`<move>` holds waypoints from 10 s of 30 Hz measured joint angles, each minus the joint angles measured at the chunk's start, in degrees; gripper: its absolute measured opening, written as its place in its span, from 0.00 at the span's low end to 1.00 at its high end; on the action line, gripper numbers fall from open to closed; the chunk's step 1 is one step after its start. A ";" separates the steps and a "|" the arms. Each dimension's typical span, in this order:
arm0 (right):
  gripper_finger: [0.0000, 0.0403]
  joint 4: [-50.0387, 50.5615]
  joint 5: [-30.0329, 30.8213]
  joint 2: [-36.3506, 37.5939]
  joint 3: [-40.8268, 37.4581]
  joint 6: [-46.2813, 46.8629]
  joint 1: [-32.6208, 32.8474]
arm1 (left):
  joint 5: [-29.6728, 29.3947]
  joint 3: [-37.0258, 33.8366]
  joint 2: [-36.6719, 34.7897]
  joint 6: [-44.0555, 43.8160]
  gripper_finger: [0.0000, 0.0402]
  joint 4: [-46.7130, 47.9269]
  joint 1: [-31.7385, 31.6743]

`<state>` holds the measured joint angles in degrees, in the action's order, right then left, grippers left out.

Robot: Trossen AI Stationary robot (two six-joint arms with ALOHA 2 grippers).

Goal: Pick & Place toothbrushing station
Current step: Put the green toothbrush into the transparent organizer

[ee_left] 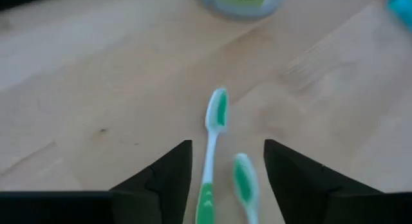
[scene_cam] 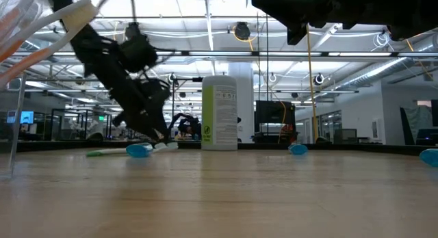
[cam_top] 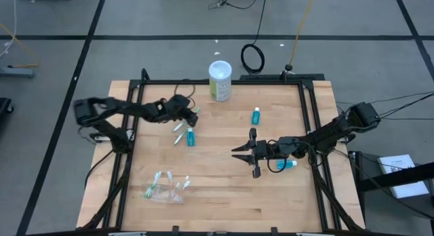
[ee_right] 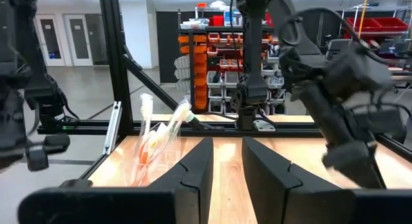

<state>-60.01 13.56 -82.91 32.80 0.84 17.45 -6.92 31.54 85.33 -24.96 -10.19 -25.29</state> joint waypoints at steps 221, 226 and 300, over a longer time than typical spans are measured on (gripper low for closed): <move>0.18 0.74 -0.15 0.00 0.00 1.49 0.02 | -79.20 -7.09 -6.20 11.22 0.56 -43.30 102.27; 0.18 0.74 -0.15 0.00 0.00 1.49 0.02 | -73.39 -7.07 -6.22 31.37 0.54 -64.32 98.30; 0.18 2.04 -0.26 0.00 -0.02 1.31 0.28 | -9.59 31.50 21.82 -13.93 0.53 44.34 8.80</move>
<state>-57.97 13.30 -82.91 32.78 2.15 17.74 -16.50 63.04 107.15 -38.89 34.15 -16.49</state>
